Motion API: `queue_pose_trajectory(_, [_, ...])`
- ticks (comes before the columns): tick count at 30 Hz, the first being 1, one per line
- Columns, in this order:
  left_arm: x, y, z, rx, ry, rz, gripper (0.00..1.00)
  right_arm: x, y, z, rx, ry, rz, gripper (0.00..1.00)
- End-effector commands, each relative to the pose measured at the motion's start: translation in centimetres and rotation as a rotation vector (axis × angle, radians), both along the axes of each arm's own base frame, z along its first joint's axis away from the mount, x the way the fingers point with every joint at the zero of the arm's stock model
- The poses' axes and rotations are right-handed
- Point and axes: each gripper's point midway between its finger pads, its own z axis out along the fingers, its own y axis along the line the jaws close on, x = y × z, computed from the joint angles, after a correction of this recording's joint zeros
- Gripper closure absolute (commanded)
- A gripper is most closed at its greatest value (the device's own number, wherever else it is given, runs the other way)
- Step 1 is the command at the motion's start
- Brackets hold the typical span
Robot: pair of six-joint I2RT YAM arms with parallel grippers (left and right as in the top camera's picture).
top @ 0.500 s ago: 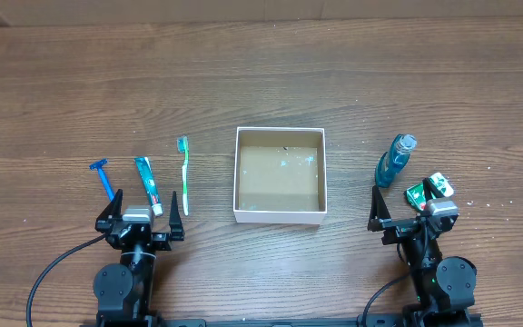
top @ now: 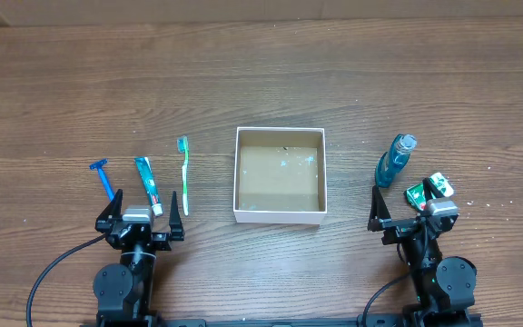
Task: Pack container
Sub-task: 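Move the right gripper to the teal mouthwash bottle and grasp it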
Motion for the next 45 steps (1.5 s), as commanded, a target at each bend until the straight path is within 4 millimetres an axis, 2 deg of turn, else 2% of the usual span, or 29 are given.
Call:
queue_pose_trajectory(1, [0.0,-0.1,0.0,0.015,-0.006,-0.005,0.0,0.0,-0.2,-0.2,-0.002,-0.004,-0.011,0.0])
queue_pose_trajectory(25, [0.0,-0.1,0.0,0.015,-0.005,-0.005,0.0,0.0,0.2,0.1,0.002,-0.014,0.012,0.0])
queue_pose_trajectory(30, [0.0,-0.3,0.0,-0.153,-0.001,-0.003,0.0,0.0,-0.4,0.1,0.061,0.007,-0.021,0.0])
queue_pose_trajectory(34, [-0.4,-1.1,0.8,-0.183,0.022,-0.047,0.0,0.0,-0.5,2.1,0.057,0.036,-0.031,0.0])
queue_pose_trajectory(38, [-1.8,-1.1,4.4,-0.168,0.018,-0.048,0.0,1.8,-0.3,5.4,0.047,0.109,-0.031,0.0])
queue_pose_trajectory(41, [-2.4,-1.1,6.7,-0.154,0.046,-0.047,0.0,5.0,0.1,9.4,0.036,0.193,-0.036,0.0])
queue_pose_trajectory(43, [-2.4,-1.1,7.9,-0.154,0.077,-0.044,0.0,6.7,0.2,10.8,0.027,0.25,-0.039,0.0])
queue_pose_trajectory(45, [-1.8,-1.1,9.3,-0.156,0.148,-0.039,0.0,9.0,0.5,11.6,0.008,0.391,-0.043,0.0])
